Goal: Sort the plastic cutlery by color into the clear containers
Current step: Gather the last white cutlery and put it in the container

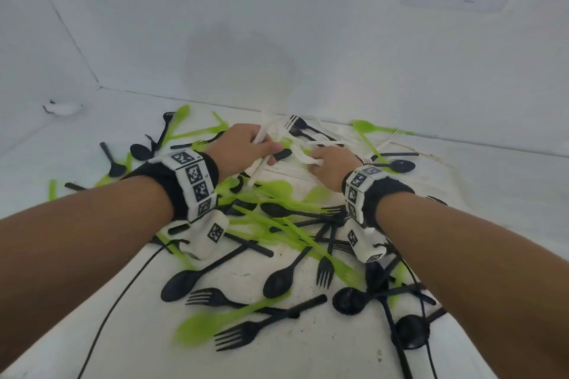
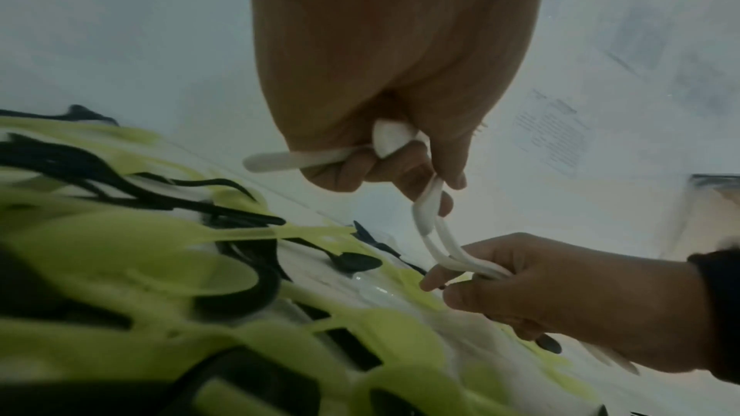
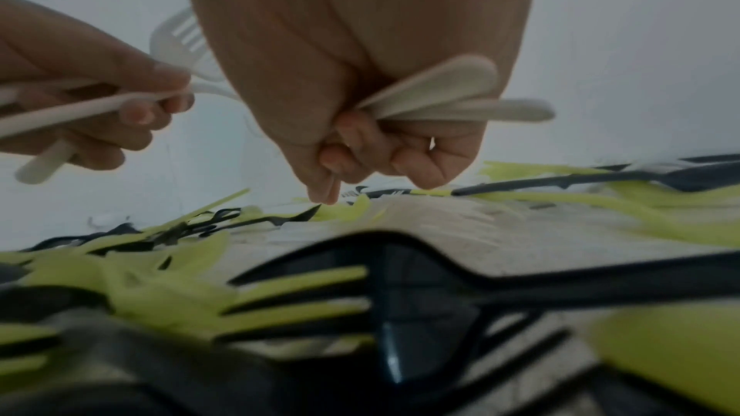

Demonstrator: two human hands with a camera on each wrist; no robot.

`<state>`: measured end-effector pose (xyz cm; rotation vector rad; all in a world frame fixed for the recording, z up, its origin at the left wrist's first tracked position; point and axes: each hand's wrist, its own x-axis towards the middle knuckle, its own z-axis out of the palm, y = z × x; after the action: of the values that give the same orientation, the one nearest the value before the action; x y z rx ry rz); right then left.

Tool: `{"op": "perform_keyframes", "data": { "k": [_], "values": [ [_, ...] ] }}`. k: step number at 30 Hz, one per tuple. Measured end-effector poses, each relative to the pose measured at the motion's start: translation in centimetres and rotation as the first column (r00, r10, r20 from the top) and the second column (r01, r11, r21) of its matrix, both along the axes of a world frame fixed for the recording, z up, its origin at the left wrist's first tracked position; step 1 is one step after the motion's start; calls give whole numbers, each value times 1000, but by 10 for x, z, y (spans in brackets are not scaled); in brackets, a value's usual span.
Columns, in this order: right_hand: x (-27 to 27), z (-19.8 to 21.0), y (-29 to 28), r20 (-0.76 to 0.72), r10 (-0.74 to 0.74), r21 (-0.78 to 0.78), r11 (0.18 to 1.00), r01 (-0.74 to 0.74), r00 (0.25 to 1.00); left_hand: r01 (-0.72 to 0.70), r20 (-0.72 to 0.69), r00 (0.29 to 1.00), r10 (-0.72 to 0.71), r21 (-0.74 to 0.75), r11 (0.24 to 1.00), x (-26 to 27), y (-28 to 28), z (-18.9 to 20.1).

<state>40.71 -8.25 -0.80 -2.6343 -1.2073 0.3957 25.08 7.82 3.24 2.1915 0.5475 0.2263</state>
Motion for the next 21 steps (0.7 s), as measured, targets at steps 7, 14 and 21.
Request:
{"op": "perform_keyframes", "data": {
  "k": [7, 14, 21],
  "values": [
    [-1, -16, 23, 20, 64, -145, 988, -61, 998, -62, -80, 995, 66, 55, 997, -31, -3, -11],
    [-8, 1, 27, -4, 11, -40, 999, -11, 1000, -57, -97, 993, 68, 121, 991, -37, 21, -16],
    [-20, 39, 19, -145, -319, 333, 876, 350, 936, 342, -251, 919, -303, 130, 931, -6, 40, -16]
  ]
}}
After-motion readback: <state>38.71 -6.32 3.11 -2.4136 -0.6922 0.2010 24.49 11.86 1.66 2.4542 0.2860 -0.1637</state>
